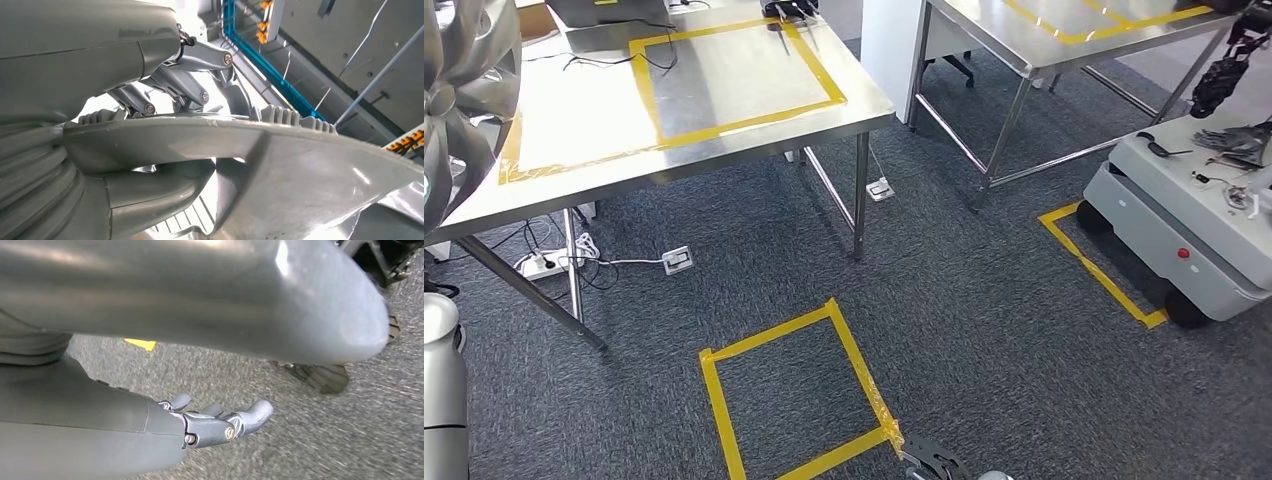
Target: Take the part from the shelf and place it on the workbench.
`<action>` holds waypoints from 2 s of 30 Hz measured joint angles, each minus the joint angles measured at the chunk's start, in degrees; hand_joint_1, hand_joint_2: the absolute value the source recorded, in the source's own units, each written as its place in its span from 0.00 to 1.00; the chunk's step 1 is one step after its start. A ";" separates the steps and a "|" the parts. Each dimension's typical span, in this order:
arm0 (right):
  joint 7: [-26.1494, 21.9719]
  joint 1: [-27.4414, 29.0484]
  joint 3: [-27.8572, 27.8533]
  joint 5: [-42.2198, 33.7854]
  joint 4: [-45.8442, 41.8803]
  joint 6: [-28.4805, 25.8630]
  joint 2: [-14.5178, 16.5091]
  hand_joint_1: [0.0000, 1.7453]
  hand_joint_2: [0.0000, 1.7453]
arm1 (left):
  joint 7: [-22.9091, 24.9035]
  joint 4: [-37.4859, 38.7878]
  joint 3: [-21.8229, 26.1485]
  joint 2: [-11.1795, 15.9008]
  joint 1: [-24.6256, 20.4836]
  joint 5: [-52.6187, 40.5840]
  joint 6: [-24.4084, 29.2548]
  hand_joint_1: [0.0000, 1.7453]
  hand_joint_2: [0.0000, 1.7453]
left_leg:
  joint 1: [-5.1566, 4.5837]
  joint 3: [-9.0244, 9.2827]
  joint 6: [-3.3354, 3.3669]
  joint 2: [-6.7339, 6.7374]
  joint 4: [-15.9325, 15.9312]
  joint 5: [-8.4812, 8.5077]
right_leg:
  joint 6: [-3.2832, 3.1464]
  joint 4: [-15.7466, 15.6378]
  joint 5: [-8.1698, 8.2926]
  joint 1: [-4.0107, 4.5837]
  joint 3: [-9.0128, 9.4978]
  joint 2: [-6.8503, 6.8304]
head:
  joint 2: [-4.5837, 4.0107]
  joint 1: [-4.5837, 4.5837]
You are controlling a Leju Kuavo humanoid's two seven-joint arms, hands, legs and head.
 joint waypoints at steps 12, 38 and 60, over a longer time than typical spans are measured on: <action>-0.49 0.08 -0.02 -0.42 0.00 0.00 -0.05 0.00 0.00 | 1.20 -0.03 -0.02 0.65 0.82 0.33 -0.01 1.00 1.00 | -0.11 -5.86 -2.49 4.33 12.61 -4.80 | -1.49 -2.82 0.80 -0.12 1.45 -3.86 | 0.00 -0.40; -1.14 0.56 -0.02 -0.71 0.00 0.04 -0.04 0.00 0.00 | 2.96 3.41 0.86 2.44 0.75 -9.72 -0.31 1.00 1.00 | -0.38 0.78 -0.47 5.00 -0.20 -0.55 | -0.01 -2.64 1.18 0.66 0.91 -4.41 | 0.00 -0.19; -0.90 1.39 -0.02 -0.69 0.01 0.03 0.14 0.00 0.00 | 4.15 3.85 5.05 0.86 -1.02 -18.51 -0.25 1.00 1.00 | 0.67 3.22 -0.63 3.15 -0.56 -3.24 | 2.26 0.30 2.08 -1.11 -2.89 -2.77 | 0.00 0.06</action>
